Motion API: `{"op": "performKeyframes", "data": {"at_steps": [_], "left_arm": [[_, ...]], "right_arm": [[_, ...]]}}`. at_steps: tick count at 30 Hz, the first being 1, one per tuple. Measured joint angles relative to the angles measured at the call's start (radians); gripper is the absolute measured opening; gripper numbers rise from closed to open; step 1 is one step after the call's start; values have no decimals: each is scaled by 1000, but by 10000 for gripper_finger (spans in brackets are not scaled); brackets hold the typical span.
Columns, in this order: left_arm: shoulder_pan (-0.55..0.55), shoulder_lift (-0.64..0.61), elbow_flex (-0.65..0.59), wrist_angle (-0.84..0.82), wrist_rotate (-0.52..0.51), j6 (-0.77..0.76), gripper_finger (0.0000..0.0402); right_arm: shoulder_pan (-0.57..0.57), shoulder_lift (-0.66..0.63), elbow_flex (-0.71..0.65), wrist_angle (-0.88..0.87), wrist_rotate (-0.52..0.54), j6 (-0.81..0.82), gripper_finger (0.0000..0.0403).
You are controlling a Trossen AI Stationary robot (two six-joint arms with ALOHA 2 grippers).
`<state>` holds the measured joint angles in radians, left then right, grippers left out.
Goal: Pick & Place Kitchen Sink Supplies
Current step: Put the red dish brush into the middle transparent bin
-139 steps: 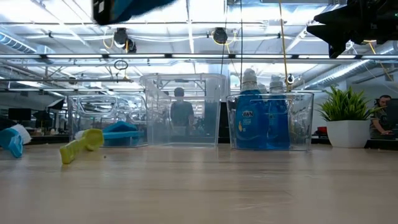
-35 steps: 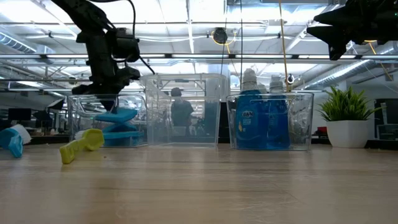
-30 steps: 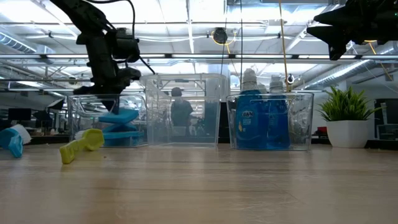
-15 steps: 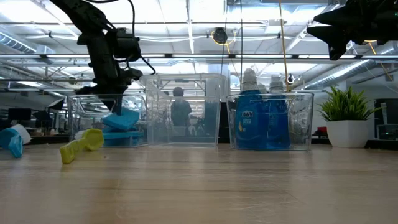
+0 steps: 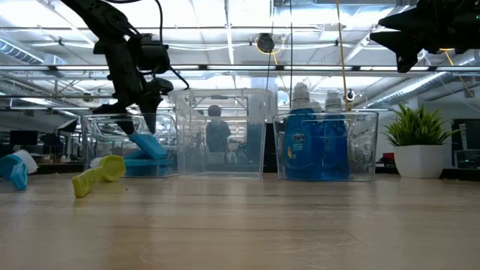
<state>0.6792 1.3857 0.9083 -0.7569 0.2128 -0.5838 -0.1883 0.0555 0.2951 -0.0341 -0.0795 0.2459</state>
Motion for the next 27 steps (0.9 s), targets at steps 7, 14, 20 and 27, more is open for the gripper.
{"op": "performKeyframes", "data": {"at_steps": [7, 14, 20, 27], "left_arm": [[-18, -22, 51, -3, 126, -20, 295], [-84, -131, 112, -87, -20, -85, 292], [-163, -263, 135, -168, -89, -184, 269], [-327, -354, 135, -282, -135, -411, 246]], "right_arm": [[0, 0, 0, 0, -2, 3, 141], [0, 0, 0, 0, -3, 3, 141], [0, 0, 0, 0, -3, 4, 141], [0, 0, 0, 0, -3, 3, 141]]}}
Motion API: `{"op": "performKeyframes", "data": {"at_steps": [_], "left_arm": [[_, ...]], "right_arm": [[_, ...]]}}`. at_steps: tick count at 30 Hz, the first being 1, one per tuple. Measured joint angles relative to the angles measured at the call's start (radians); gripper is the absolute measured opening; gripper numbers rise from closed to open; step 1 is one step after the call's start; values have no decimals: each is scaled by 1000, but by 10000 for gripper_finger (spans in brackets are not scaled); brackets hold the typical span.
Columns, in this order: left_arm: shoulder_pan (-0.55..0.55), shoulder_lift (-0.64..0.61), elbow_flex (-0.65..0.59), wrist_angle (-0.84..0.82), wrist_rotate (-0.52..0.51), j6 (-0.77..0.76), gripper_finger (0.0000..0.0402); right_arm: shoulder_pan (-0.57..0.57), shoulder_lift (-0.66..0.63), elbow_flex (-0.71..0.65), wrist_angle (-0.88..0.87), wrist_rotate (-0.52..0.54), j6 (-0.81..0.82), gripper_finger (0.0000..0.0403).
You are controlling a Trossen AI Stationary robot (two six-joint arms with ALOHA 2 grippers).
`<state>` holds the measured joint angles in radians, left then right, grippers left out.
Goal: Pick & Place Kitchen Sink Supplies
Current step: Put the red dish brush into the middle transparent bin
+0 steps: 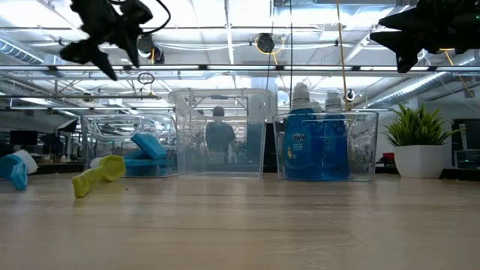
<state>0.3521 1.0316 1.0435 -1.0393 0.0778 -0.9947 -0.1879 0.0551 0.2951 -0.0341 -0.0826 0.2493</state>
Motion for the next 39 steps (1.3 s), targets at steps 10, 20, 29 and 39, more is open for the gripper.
{"op": "performKeyframes", "data": {"at_steps": [10, 20, 29, 39], "left_arm": [[-252, -4, -2, -266, -22, -403, 232], [-467, -3, -10, -290, -72, -674, 234], [-653, -3, -10, -289, -117, -868, 241], [-870, 70, -10, -230, -129, -1113, 242]], "right_arm": [[0, 0, 0, 0, 0, 0, 141], [0, 0, 0, 0, 0, -2, 141], [0, 0, 0, 0, 0, -1, 141], [0, 0, 0, 0, 0, 0, 141]]}}
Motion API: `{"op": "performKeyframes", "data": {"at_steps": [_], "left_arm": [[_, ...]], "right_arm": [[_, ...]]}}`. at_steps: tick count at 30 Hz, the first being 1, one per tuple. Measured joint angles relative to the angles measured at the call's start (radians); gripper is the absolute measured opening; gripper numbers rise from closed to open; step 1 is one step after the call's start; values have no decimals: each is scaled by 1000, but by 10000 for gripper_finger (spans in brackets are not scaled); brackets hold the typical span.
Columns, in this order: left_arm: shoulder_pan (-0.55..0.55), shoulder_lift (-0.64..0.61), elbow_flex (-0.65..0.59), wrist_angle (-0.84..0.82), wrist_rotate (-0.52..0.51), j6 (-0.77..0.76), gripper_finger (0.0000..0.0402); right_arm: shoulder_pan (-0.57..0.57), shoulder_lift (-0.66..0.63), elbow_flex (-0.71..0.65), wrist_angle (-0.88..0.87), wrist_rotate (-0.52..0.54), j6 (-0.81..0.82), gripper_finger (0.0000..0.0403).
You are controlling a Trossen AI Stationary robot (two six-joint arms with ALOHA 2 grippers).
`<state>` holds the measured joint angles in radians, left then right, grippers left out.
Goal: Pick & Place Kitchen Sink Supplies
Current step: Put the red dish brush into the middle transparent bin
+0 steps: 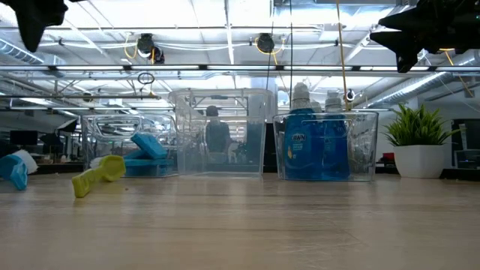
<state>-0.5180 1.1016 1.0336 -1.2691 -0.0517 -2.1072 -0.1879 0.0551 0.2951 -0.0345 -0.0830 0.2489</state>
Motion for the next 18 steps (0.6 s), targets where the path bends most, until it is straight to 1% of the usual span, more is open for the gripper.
{"op": "performKeyframes", "data": {"at_steps": [2, 5, 12, 16, 18], "left_arm": [[-39, 29, 0, 40, -1, -37, 248], [-92, 79, 0, 90, 7, -100, 269], [-190, 200, 0, 148, 82, -252, 350], [-236, 265, 0, 192, 53, -319, 390], [-250, 297, 0, 210, 38, -352, 397]], "right_arm": [[0, 0, 0, 0, 0, 0, 141], [0, 0, 0, 0, 0, 0, 141], [0, 0, 0, 0, 0, 1, 141], [0, 0, 0, 0, 0, 1, 141], [0, 0, 0, 0, 0, 1, 141]]}}
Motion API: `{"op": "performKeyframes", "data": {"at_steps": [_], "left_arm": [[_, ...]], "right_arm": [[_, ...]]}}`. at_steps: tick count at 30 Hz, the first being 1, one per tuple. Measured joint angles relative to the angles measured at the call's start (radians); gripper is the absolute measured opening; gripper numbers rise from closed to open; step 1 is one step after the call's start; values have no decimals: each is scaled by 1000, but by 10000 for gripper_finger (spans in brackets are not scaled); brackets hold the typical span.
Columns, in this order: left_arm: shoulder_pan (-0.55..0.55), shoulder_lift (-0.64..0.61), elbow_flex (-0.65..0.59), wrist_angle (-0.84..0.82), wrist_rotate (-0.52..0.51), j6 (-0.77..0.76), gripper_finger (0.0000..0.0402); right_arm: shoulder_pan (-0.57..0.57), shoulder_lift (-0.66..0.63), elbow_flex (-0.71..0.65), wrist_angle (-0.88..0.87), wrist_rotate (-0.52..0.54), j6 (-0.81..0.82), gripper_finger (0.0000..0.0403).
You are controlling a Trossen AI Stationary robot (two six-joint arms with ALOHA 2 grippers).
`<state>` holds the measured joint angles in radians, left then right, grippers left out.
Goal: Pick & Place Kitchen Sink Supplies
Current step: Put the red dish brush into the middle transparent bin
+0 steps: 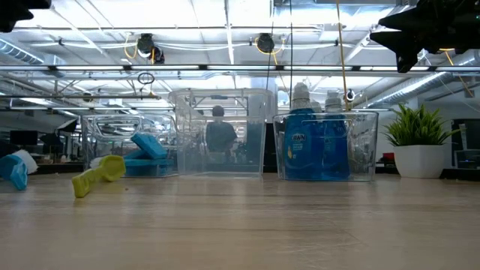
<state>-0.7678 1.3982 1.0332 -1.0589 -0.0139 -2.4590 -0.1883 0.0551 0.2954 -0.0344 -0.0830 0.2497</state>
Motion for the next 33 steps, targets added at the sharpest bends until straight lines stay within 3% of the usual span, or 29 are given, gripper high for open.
{"op": "performKeyframes", "data": {"at_steps": [12, 19, 29, 33], "left_arm": [[-13, 127, 0, 44, 22, -4, 370], [-13, 154, 0, 37, 28, -1, 379], [-19, 154, 0, 43, -74, 82, 373], [-26, 154, 0, 12, -48, -56, 368]], "right_arm": [[0, 0, 0, 0, 0, 19, 141], [0, 0, 0, 0, 0, 26, 141], [0, 0, 0, 0, 0, 26, 141], [0, 0, 0, 0, 0, 26, 141]]}}
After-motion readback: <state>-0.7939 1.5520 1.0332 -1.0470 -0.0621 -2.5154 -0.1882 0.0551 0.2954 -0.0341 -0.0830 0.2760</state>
